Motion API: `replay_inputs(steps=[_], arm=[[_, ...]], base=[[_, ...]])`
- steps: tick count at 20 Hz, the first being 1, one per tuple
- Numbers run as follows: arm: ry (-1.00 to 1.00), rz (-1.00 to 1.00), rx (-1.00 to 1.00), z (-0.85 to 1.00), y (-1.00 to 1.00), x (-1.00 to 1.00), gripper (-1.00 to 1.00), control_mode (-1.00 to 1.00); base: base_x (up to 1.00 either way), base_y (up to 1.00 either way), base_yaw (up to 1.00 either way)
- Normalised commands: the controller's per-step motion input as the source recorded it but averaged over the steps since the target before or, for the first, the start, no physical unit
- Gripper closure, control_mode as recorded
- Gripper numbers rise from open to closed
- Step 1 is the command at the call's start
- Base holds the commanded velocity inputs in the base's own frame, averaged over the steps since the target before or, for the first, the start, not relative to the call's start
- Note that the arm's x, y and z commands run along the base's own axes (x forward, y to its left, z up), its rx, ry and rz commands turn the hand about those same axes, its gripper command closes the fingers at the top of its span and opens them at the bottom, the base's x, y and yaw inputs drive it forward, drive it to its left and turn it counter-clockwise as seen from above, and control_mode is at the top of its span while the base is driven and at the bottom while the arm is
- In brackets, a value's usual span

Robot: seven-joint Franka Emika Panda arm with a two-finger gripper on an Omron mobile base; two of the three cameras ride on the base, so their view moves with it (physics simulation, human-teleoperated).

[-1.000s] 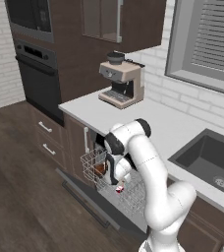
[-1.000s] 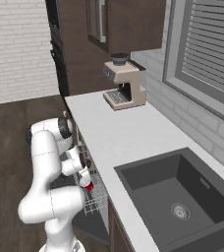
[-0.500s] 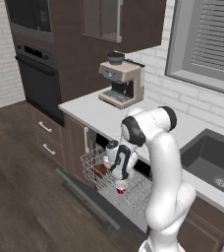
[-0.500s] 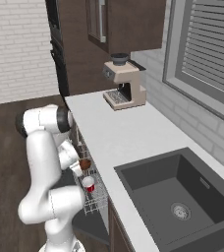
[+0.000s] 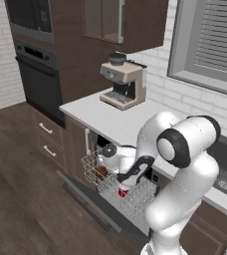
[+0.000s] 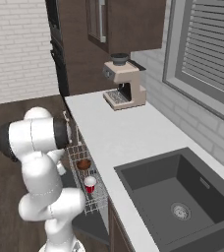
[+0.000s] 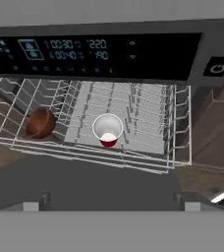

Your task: Pick up the cup and bowl from the counter, place them in the dishwasher, and close the dishwasher door.

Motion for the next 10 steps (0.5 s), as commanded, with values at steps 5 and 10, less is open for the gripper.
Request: replay_inputs(steps=[5, 10], arm=[[-0.32, 0.0, -0.07, 1.0, 0.18, -0.13, -1.0, -1.0], [-0.34, 0.0, -0.05, 1.0, 0.0, -0.04, -1.0, -1.0]], base=[[0.0, 0.0, 0.0], [0.0, 0.0, 0.0]])
